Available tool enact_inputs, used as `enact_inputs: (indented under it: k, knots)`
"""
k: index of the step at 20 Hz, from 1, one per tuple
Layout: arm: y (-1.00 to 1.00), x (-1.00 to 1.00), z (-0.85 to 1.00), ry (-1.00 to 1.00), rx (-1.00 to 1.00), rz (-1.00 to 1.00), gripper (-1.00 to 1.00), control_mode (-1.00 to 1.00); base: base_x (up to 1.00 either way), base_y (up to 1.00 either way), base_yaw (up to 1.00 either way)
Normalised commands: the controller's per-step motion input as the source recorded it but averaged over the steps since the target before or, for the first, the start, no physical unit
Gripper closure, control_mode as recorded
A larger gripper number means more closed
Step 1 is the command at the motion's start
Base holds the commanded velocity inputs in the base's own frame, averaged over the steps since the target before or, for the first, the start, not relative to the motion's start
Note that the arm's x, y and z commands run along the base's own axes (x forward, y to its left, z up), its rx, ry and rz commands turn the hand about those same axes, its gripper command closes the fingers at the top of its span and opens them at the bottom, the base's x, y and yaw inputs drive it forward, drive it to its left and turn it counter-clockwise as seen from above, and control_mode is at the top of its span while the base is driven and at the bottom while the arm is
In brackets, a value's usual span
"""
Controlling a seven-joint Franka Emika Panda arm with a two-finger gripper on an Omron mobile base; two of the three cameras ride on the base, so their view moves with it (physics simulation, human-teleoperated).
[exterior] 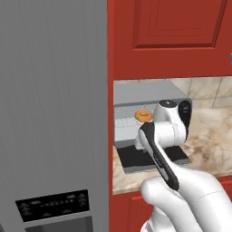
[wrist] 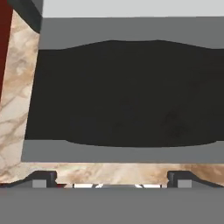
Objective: Pick up the bagel from the plate, place it on the toaster oven rack, close the door, and set the timer.
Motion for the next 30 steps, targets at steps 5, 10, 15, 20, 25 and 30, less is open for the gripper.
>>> enact_inputs:
  k: [5,10,15,20,25,30]
  knots:
    - [0.02,-0.78,0.02,-0.11,-0.21,0.0,-1.0,-1.0,0.0,0.0,0.0]
    - [0.0,-0.3,-0.05,-0.01,-0.17,0.02,-1.0,-1.0,0.0,0.0,0.0]
    - [0.0,0.0,-0.13,0.0,-0.11,0.06,-1.0,-1.0,0.0,0.0,0.0]
    - [-0.1,-0.14,-0.27,0.0,-0.05,0.1,-1.0,-1.0,0.0,0.0,0.0]
    - [-0.4,-0.08,-0.1,0.0,0.08,0.07,-1.0,-1.0,0.0,0.0,0.0]
    - [-0.8,-0.05,0.0,0.0,0.31,0.0,-1.0,-1.0,0.0,0.0,0.0]
